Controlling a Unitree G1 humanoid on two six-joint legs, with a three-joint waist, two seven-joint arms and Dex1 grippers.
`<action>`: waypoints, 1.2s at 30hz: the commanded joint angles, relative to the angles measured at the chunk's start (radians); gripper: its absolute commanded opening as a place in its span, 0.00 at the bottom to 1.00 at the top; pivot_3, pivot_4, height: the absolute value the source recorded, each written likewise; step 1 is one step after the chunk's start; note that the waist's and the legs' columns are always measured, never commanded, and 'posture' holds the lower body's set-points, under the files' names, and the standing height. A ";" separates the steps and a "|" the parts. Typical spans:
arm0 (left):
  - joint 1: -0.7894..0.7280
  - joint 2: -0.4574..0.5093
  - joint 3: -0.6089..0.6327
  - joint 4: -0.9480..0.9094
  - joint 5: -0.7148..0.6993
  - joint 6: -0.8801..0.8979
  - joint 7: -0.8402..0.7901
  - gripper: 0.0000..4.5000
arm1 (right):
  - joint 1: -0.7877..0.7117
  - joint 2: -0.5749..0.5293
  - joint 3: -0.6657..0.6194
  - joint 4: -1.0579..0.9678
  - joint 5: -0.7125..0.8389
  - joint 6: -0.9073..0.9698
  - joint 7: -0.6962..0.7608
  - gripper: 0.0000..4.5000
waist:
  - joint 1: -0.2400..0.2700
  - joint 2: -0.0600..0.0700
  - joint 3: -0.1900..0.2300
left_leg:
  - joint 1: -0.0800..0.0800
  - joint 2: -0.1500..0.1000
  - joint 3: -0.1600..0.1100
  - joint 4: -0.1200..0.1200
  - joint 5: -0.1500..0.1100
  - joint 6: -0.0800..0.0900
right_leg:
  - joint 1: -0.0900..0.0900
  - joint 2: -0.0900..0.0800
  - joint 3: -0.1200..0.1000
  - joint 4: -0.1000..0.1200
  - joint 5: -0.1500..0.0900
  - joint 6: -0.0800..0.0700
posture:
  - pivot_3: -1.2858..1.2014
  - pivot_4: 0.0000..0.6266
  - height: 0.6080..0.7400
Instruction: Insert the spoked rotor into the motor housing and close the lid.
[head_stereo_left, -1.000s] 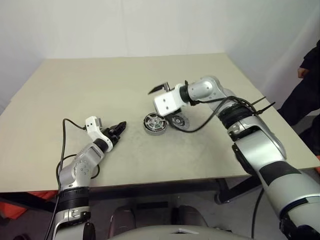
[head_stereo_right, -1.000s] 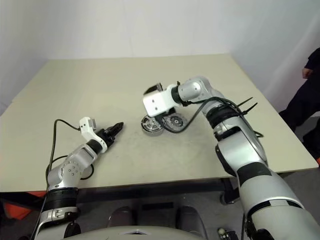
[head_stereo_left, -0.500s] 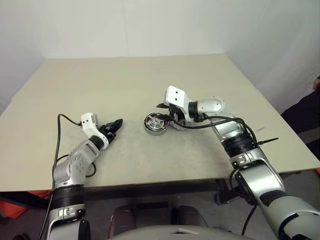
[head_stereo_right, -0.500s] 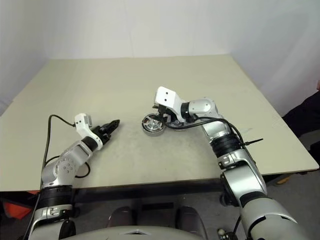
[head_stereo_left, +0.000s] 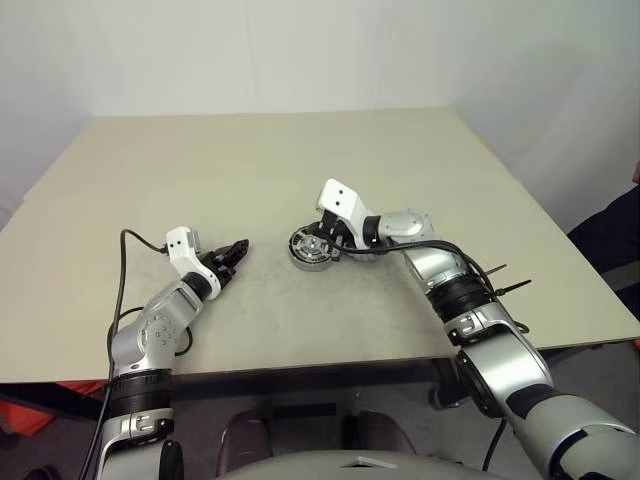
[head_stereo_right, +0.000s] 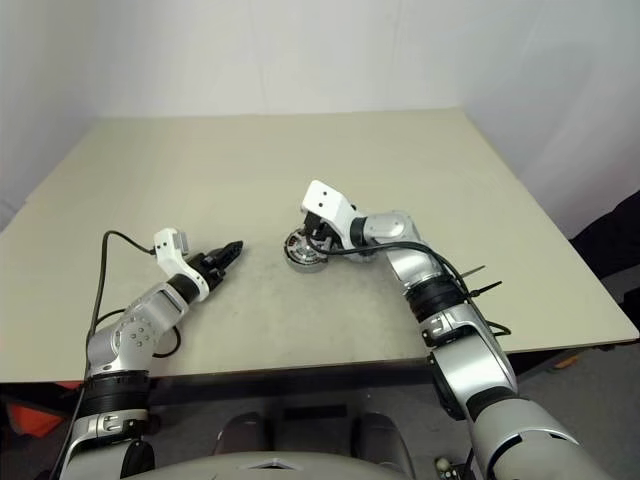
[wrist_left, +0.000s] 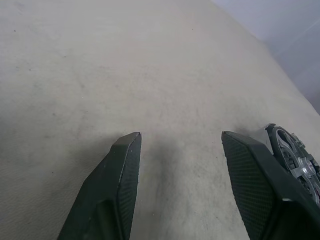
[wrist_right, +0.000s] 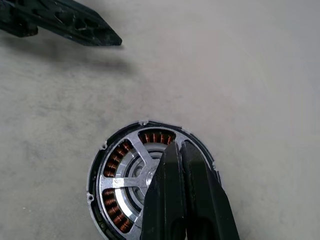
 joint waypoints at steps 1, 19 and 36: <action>-0.007 0.001 0.005 -0.043 -0.004 -0.013 0.002 0.60 | -0.047 0.015 -0.006 0.007 -0.001 -0.028 -0.020 0.01 | 0.000 0.000 0.000 | 0.000 0.000 0.000 0.000 0.000 0.000 | 0.000 0.000 0.000 0.000 0.000 0.000 | 0.52 0.00 1.00; 0.000 -0.011 0.001 -0.034 0.002 -0.018 0.004 0.60 | -0.079 0.037 -0.021 0.017 -0.002 -0.032 -0.068 0.01 | 0.001 0.000 0.000 | 0.004 0.000 0.000 -0.001 0.000 0.000 | 0.003 0.000 0.000 -0.001 0.000 0.000 | 0.52 0.00 1.00; 0.003 -0.007 0.016 -0.037 0.000 -0.015 0.007 0.60 | -0.073 0.077 -0.019 0.218 -0.030 -0.070 -0.128 0.01 | -0.002 0.001 0.000 | 0.006 -0.001 0.000 -0.002 0.000 0.000 | 0.005 0.000 0.001 -0.002 0.000 0.000 | 0.52 0.00 1.00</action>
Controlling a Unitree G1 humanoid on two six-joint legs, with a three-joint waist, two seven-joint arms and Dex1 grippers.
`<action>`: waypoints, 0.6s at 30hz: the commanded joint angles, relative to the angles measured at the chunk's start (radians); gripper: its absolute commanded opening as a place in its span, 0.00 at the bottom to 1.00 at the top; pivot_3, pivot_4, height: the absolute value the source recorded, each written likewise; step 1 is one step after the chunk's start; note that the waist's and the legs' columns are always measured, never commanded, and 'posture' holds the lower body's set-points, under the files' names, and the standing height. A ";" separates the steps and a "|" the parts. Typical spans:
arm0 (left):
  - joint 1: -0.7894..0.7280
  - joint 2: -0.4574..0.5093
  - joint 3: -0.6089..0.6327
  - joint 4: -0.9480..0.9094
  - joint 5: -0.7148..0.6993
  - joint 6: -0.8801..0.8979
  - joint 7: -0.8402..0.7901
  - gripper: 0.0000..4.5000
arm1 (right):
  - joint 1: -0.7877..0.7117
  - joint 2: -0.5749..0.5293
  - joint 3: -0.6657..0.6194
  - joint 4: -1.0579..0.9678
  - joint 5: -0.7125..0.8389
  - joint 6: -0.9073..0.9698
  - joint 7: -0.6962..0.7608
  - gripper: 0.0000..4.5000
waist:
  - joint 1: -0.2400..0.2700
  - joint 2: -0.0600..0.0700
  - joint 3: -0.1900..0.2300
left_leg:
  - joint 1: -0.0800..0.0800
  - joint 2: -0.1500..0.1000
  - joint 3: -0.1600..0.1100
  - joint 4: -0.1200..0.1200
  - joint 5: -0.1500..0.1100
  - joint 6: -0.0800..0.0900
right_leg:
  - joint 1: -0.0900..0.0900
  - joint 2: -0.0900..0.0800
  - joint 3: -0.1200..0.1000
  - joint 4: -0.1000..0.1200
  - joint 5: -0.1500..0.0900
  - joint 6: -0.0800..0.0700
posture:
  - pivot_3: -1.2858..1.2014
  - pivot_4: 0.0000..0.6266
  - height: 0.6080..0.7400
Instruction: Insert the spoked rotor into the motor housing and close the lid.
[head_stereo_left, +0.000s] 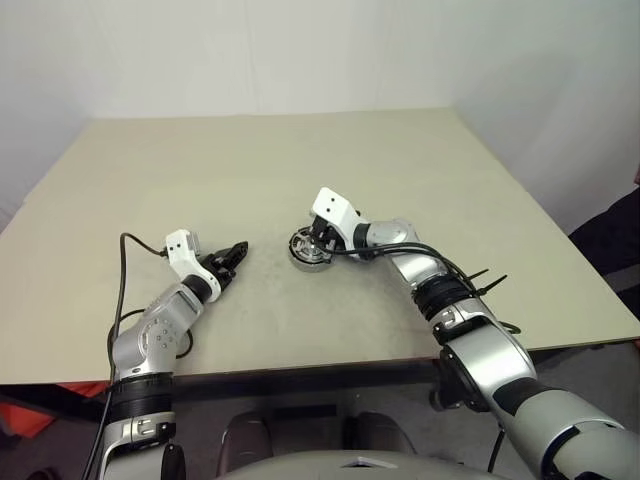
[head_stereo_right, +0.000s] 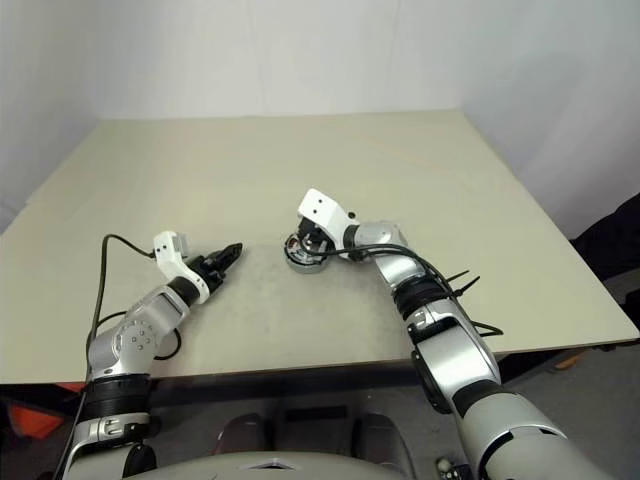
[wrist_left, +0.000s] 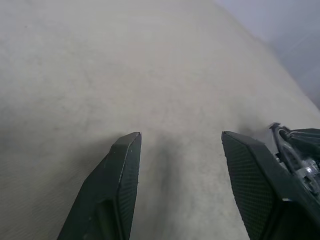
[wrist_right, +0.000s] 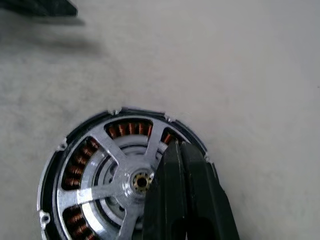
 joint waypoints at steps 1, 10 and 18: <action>-0.013 0.009 0.009 -0.024 -0.005 -0.012 -0.003 0.60 | -0.047 0.003 -0.039 -0.032 0.034 0.024 0.014 0.01 | -0.001 0.000 0.000 | 0.000 0.000 0.000 0.000 0.000 0.000 | 0.000 0.000 0.000 0.000 0.000 0.000 | 0.52 0.00 1.00; -0.017 0.000 0.001 -0.015 0.001 -0.015 -0.003 0.60 | -0.020 -0.037 -0.057 -0.292 0.083 0.091 0.084 0.01 | 0.002 0.000 0.001 | -0.003 0.000 0.000 -0.001 0.000 0.000 | -0.002 0.000 0.000 -0.001 0.000 0.000 | 0.52 0.00 1.00; -0.019 -0.006 0.001 -0.016 0.002 -0.016 0.001 0.60 | 0.116 -0.022 0.045 -0.148 -0.013 0.128 0.027 0.01 | 0.002 0.000 0.001 | -0.002 0.000 0.000 -0.001 0.000 0.000 | -0.001 0.000 0.000 -0.002 0.000 0.000 | 0.52 0.00 1.00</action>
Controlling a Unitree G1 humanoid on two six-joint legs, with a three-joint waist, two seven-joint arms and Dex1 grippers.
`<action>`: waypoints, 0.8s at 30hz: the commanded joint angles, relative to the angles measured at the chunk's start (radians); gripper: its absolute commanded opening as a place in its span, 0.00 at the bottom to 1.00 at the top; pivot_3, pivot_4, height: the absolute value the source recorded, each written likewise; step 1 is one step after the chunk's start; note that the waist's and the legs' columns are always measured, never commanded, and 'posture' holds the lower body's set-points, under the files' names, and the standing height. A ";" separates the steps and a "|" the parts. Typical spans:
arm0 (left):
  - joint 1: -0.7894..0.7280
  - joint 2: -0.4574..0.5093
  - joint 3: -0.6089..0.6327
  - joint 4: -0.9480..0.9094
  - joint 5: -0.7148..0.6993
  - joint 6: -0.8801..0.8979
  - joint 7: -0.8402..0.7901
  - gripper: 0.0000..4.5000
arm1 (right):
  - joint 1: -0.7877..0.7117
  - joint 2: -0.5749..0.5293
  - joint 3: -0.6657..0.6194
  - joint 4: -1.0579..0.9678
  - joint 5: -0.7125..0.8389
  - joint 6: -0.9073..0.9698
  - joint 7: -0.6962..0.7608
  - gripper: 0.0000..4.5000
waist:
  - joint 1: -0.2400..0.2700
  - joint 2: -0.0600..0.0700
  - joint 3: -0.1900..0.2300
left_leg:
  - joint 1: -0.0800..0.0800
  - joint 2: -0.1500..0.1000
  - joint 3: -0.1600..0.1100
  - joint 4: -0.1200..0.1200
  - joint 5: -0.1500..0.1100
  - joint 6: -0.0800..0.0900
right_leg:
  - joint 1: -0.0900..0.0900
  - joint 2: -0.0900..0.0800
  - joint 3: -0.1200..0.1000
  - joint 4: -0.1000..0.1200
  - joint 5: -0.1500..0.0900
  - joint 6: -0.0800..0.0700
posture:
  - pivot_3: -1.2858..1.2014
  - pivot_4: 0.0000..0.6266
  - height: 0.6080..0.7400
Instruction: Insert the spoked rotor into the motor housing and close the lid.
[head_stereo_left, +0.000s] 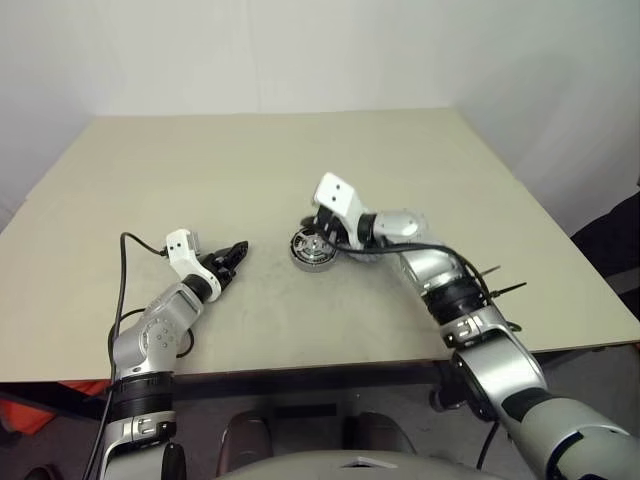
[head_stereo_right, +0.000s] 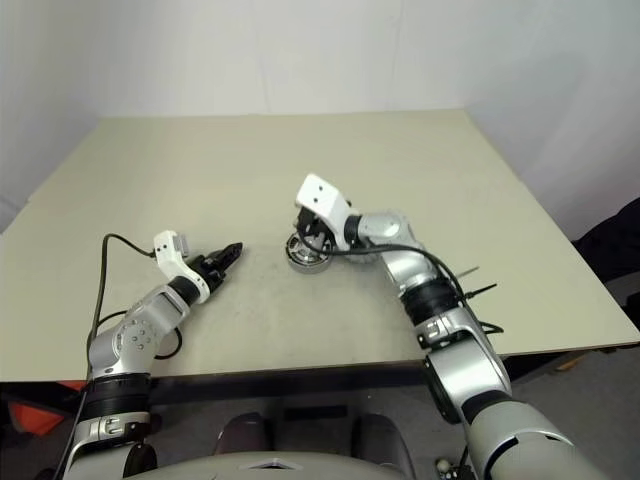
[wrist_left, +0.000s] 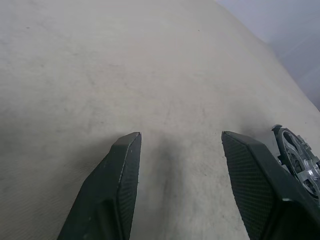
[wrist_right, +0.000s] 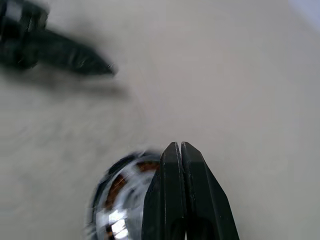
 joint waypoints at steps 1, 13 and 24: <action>-0.015 -0.006 -0.002 -0.021 -0.002 -0.015 0.000 0.60 | 0.021 0.015 0.054 0.179 -0.085 -0.050 -0.099 0.01 | -0.003 0.002 -0.001 | 0.000 0.000 0.000 0.000 0.000 0.000 | 0.000 0.000 0.000 0.000 0.000 0.000 | 0.52 0.00 1.00; -0.011 -0.014 -0.007 -0.028 -0.001 -0.013 0.001 0.60 | -0.091 -0.005 -0.032 -0.002 0.011 -0.035 -0.055 0.01 | 0.001 0.001 -0.001 | 0.001 -0.001 -0.001 0.001 0.001 -0.001 | 0.002 0.000 0.000 0.000 0.000 0.001 | 0.52 0.00 1.00; -0.007 -0.013 -0.003 -0.030 -0.001 -0.016 0.002 0.60 | -0.055 0.014 0.030 0.189 -0.053 -0.049 -0.080 0.01 | -0.001 0.000 -0.001 | -0.001 -0.001 0.000 -0.007 0.000 -0.001 | -0.001 0.000 0.000 -0.005 0.000 0.000 | 0.52 0.00 1.00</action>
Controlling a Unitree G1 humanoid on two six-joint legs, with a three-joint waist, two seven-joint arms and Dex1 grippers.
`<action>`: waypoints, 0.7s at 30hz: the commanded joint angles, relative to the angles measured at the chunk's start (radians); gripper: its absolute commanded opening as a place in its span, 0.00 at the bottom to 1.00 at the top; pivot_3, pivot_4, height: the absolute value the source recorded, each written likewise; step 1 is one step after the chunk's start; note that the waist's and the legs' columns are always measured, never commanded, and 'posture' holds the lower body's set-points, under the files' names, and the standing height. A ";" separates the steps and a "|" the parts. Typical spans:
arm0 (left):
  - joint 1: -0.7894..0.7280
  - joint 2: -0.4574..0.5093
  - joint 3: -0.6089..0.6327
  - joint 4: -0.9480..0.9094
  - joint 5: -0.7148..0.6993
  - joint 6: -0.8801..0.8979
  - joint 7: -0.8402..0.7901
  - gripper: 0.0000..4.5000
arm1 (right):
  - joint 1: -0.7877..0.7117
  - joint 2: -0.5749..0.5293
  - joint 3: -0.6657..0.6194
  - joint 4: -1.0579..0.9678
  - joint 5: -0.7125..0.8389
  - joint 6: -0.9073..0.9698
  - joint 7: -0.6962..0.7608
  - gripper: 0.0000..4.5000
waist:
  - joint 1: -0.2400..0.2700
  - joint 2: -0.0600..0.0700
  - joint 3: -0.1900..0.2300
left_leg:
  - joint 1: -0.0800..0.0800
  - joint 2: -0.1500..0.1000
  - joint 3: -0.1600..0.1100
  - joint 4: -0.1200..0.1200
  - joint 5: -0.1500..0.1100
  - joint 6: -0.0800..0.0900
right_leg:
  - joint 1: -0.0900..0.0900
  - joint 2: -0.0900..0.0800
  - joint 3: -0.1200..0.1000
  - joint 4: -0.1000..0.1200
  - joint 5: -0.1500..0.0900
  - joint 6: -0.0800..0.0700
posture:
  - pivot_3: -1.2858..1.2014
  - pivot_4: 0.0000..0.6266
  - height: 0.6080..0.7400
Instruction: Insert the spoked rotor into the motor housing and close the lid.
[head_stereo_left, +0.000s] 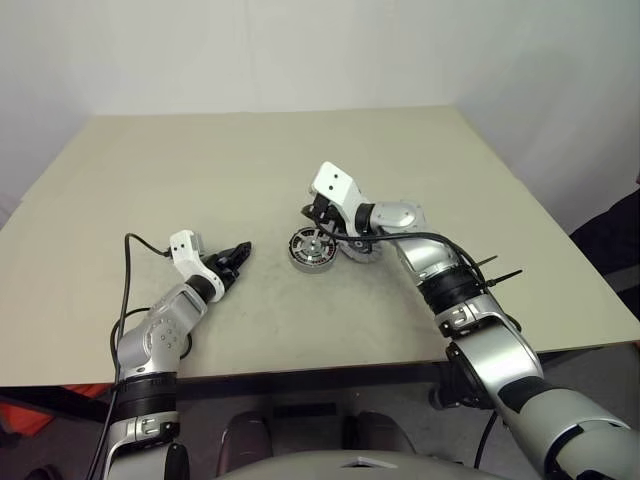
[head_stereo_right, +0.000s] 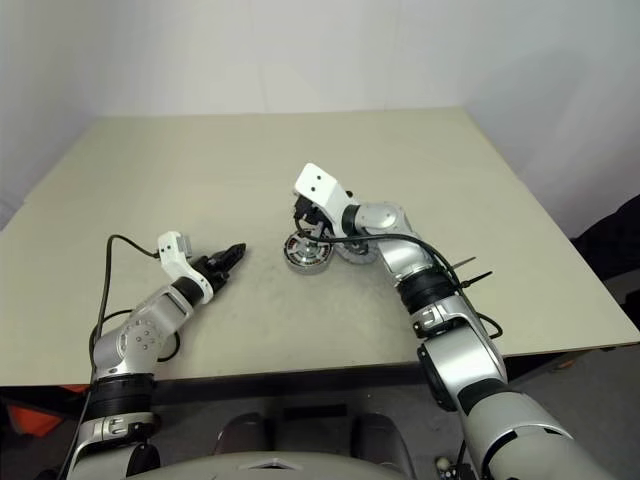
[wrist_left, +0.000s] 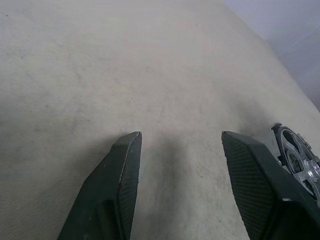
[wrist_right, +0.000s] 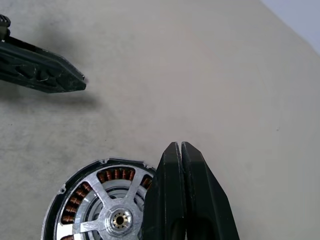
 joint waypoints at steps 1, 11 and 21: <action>-0.007 0.002 0.006 -0.031 -0.006 -0.013 0.002 0.60 | 0.053 0.008 0.060 0.162 -0.073 -0.038 -0.045 0.01 | 0.001 0.000 0.000 | 0.001 0.000 0.000 0.000 0.000 0.000 | 0.001 0.000 0.000 0.000 0.000 0.000 | 0.52 0.00 1.00; -0.014 0.007 0.013 -0.021 -0.004 -0.015 -0.001 0.60 | -0.040 0.019 -0.055 0.059 0.026 -0.051 -0.051 0.01 | 0.000 0.001 0.000 | 0.004 0.000 0.000 0.000 0.001 -0.002 | 0.004 0.000 0.000 0.001 0.000 0.000 | 0.52 0.00 1.00; -0.012 0.003 0.000 -0.022 0.001 -0.015 -0.011 0.60 | 0.040 0.001 -0.175 -0.119 0.157 0.159 -0.055 0.01 | 0.002 0.001 0.000 | 0.000 0.000 0.000 0.000 0.000 -0.001 | 0.001 0.000 0.000 -0.001 0.000 0.001 | 0.52 0.00 1.00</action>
